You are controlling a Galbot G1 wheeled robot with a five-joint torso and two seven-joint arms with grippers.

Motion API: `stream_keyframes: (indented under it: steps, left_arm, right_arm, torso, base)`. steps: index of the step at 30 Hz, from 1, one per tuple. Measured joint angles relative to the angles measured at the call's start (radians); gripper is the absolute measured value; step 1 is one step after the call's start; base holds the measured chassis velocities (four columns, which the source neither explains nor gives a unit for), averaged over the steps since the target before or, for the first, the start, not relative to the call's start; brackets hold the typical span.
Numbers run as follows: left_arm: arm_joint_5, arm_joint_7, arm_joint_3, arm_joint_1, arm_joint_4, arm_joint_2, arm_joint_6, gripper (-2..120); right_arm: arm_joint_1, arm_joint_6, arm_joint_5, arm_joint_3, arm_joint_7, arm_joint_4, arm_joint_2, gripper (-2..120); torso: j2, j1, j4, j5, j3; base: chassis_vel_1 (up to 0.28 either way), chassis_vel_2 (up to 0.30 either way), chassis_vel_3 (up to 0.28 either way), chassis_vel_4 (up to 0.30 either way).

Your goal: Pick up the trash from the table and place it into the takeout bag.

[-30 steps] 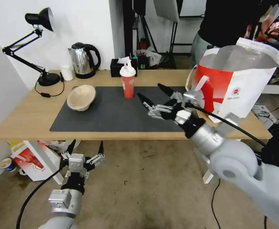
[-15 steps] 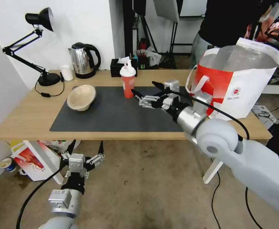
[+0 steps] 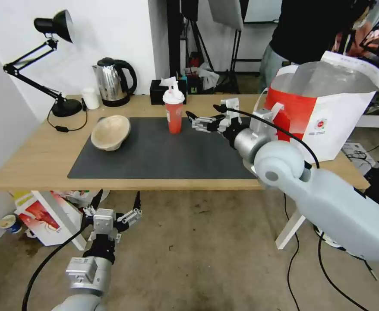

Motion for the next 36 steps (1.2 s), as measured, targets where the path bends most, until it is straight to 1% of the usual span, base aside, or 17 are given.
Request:
stream_keyframes:
  steps: [6,10,11,15,16,20,26,36]
  left_arm:
    - [0.0,0.0,0.0,0.0,0.0,0.0,0.0,100]
    - [0.0,0.0,0.0,0.0,0.0,0.0,0.0,100]
    - [0.0,0.0,0.0,0.0,0.0,0.0,0.0,100]
    - [0.0,0.0,0.0,0.0,0.0,0.0,0.0,100]
    - [0.0,0.0,0.0,0.0,0.0,0.0,0.0,100]
    - [0.0,0.0,0.0,0.0,0.0,0.0,0.0,100]
    - [0.0,0.0,0.0,0.0,0.0,0.0,0.0,100]
    - [0.0,0.0,0.0,0.0,0.0,0.0,0.0,100]
  right_arm:
    - [0.019,-0.006,0.012,-0.012,-0.019,-0.054,0.028,100]
    - [0.04,-0.008,0.015,-0.027,-0.029,-0.121,0.074,100]
    - [0.04,-0.008,0.015,-0.027,-0.029,-0.121,0.074,100]
    - [0.063,-0.008,0.013,-0.045,-0.036,-0.213,0.131,100]
    - [0.063,-0.008,0.013,-0.045,-0.036,-0.213,0.131,100]
    - [0.092,-0.006,-0.002,-0.057,-0.05,-0.289,0.174,100]
    - [0.125,-0.005,-0.011,-0.073,-0.061,-0.353,0.213,100]
    - [0.172,-0.006,-0.014,-0.108,-0.074,-0.421,0.259,100]
  torso:
    - [0.0,0.0,0.0,0.0,0.0]
    - [0.0,0.0,0.0,-0.0001,0.0]
    - [0.0,0.0,0.0,-0.0001,0.0]
    - [0.0,0.0,0.0001,0.0001,0.0]
    - [0.0,0.0,0.0001,0.0001,0.0]
    - [0.0,0.0,0.0001,-0.0001,0.0]
    - [0.0,0.0,0.0001,-0.0001,0.0]
    - [0.0,0.0,0.0001,-0.0001,0.0]
  base:
    - [0.0,0.0,0.0,0.0]
    - [0.0,0.0,0.0,0.0]
    - [0.0,0.0,0.0,0.0]
    - [0.0,0.0,0.0,0.0]
    - [0.0,0.0,0.0,0.0]
    - [0.0,0.0,0.0,0.0]
    - [0.0,0.0,0.0,0.0]
    - [0.0,0.0,0.0,0.0]
